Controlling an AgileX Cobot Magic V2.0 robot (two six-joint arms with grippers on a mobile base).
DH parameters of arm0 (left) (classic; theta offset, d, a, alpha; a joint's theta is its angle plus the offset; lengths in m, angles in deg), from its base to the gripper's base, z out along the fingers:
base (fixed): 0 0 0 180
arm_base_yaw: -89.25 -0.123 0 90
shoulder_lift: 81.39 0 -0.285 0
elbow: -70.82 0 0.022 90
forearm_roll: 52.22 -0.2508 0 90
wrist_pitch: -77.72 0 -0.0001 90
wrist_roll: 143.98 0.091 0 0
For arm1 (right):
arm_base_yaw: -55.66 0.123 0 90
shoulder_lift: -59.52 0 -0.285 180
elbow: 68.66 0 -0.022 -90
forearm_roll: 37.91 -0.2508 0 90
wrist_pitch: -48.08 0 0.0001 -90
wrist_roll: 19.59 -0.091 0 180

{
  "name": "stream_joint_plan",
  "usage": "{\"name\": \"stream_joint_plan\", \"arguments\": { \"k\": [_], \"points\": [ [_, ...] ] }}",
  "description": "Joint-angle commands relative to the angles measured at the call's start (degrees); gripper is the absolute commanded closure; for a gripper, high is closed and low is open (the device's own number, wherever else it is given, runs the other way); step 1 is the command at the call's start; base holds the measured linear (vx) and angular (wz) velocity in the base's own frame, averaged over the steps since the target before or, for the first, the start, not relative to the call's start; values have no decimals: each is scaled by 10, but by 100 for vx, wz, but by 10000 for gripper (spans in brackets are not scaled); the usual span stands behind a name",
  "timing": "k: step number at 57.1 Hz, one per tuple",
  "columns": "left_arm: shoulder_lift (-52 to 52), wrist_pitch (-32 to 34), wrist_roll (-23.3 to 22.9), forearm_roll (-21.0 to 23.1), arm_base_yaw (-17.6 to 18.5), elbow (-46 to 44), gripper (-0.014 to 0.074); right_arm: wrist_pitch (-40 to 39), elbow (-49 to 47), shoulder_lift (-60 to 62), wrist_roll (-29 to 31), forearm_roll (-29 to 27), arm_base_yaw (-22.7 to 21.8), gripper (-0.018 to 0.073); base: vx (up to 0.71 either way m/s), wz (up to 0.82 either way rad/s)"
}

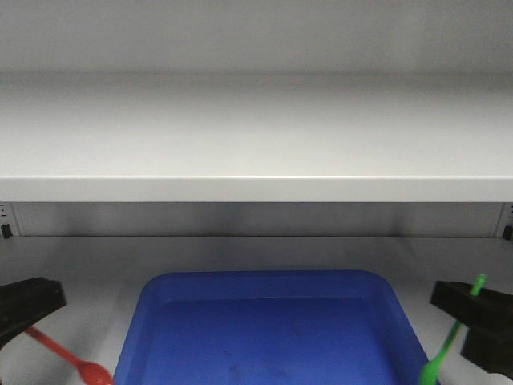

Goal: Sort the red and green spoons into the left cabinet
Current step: 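Lower both grippers over the blue tray and open to release spoons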

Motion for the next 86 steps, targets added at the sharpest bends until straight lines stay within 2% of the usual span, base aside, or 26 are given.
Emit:
{"name": "stream_joint_plan", "arguments": {
  "k": [1,8,14,29,38,49,55,61,66,72,80,84,86],
  "points": [
    [27,-52,44,81,3,-20,597,5,-23,-19,107,-127,1,559,0,0],
    [63,-111,49,80,3,-29,597,45,-23,-48,260,-275,1,559,0,0],
    [84,-130,49,80,5,-37,597,80,-23,-66,357,-381,1,559,0,0],
    [145,-95,52,80,78,-93,597,122,-23,-108,371,-380,1,559,0,0],
    [186,-49,52,80,116,-116,597,116,-23,-125,371,-380,1,559,0,0],
    [257,-34,52,80,170,-162,597,119,-23,-153,371,-380,1,559,0,0],
    [292,-34,52,80,189,-187,596,118,-23,-159,375,-380,1,557,0,0],
    [314,-27,53,80,204,-204,570,117,-23,-159,403,-380,1,539,0,0],
    [319,-30,58,80,208,-206,505,117,-23,-159,415,-380,1,490,0,0],
    [319,-30,67,78,208,-206,381,116,-23,-159,420,-380,1,391,0,0],
    [319,-27,69,74,208,-206,127,110,-23,-159,455,-380,1,174,0,0],
    [319,-13,79,65,208,-206,24,103,-23,-159,504,-380,1,57,0,0],
    [319,-1,103,51,208,-206,-24,99,-23,-159,533,-380,1,11,0,0]
  ]
}}
